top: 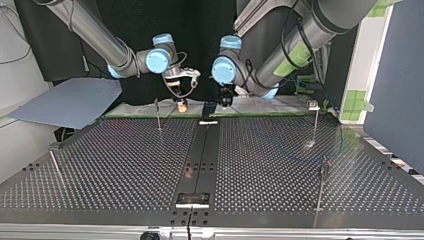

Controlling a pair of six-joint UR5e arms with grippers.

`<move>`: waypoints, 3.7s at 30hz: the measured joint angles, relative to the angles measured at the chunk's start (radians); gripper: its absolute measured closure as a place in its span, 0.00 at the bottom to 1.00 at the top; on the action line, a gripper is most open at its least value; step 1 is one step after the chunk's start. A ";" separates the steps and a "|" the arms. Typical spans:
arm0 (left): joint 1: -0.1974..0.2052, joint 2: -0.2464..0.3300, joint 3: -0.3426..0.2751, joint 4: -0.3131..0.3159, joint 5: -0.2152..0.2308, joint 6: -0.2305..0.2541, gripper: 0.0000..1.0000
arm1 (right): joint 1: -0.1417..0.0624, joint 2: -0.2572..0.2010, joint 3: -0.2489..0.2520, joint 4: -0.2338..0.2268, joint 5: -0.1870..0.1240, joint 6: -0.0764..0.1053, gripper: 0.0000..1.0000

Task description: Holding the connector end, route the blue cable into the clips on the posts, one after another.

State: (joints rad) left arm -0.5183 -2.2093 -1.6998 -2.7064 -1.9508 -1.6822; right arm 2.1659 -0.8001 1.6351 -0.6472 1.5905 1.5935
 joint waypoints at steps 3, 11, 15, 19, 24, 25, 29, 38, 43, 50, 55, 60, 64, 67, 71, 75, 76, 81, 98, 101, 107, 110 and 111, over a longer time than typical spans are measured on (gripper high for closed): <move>-0.019 -0.018 -0.001 0.012 -0.004 -0.005 1.00 | -0.008 0.001 0.016 -0.033 0.000 0.001 1.00; -0.088 -0.083 -0.001 0.080 -0.029 -0.033 1.00 | -0.026 0.025 0.048 -0.095 -0.002 -0.007 1.00; -0.116 -0.094 -0.001 0.114 -0.052 -0.049 1.00 | -0.035 0.059 0.065 -0.119 0.004 -0.015 1.00; -0.131 -0.098 -0.001 0.131 -0.052 -0.057 1.00 | -0.045 0.079 0.095 -0.153 0.007 -0.013 1.00; -0.149 -0.133 -0.001 0.163 -0.032 -0.079 1.00 | -0.062 0.089 0.149 -0.208 0.002 0.013 1.00; -0.152 -0.142 -0.001 0.172 -0.029 -0.082 1.00 | -0.064 0.090 0.157 -0.218 0.000 0.015 1.00; -0.162 -0.185 -0.001 0.213 -0.023 -0.099 1.00 | -0.078 0.095 0.184 -0.260 -0.003 0.010 1.00; -0.174 -0.221 -0.001 0.265 -0.025 -0.113 1.00 | -0.113 0.137 0.214 -0.344 0.000 -0.009 1.00; -0.178 -0.222 -0.001 0.279 -0.025 -0.119 1.00 | -0.137 0.170 0.230 -0.374 0.004 -0.008 1.00; -0.186 -0.248 0.010 0.296 -0.011 -0.128 1.00 | -0.170 0.176 0.249 -0.423 0.000 0.000 1.00; -0.207 -0.284 0.054 0.270 -0.003 -0.144 1.00 | -0.194 0.177 0.251 -0.424 -0.004 -0.004 1.00; -0.223 -0.322 0.107 0.228 -0.010 -0.148 1.00 | -0.215 0.177 0.254 -0.414 -0.004 -0.015 1.00; -0.234 -0.356 0.148 0.212 -0.014 -0.150 1.00 | -0.230 0.176 0.273 -0.427 -0.005 -0.020 1.00; -0.244 -0.366 0.175 0.214 -0.026 -0.154 1.00 | -0.244 0.176 0.292 -0.447 -0.008 -0.021 1.00; -0.259 -0.369 0.212 0.218 -0.050 -0.157 1.00 | -0.262 0.176 0.305 -0.461 -0.020 -0.021 1.00; -0.269 -0.369 0.245 0.220 -0.065 -0.160 1.00 | -0.286 0.176 0.307 -0.464 -0.042 -0.026 1.00; -0.270 -0.370 0.249 0.220 -0.067 -0.161 1.00 | -0.291 0.176 0.307 -0.465 -0.051 -0.029 1.00; -0.272 -0.371 0.256 0.231 -0.074 -0.171 1.00 | -0.319 0.177 0.308 -0.470 -0.099 -0.038 1.00; -0.304 -0.475 0.372 0.212 -0.093 -0.211 1.00 | -0.396 0.176 0.307 -0.481 -0.207 -0.040 1.00; -0.303 -0.477 0.377 0.215 -0.093 -0.213 1.00 | -0.419 0.177 0.308 -0.480 -0.224 -0.040 1.00; -0.296 -0.477 0.381 0.219 -0.086 -0.214 1.00 | -0.473 0.177 0.313 -0.468 -0.276 -0.047 1.00; -0.295 -0.484 0.391 0.219 -0.084 -0.214 1.00 | -0.500 0.177 0.313 -0.469 -0.307 -0.054 1.00; -0.296 -0.491 0.399 0.217 -0.082 -0.214 1.00 | -0.505 0.177 0.313 -0.472 -0.319 -0.056 1.00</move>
State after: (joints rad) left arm -0.8138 -2.7005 -1.3004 -2.4898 -2.0332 -1.8965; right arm 1.6614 -0.6229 1.9485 -1.1192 1.2720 1.5378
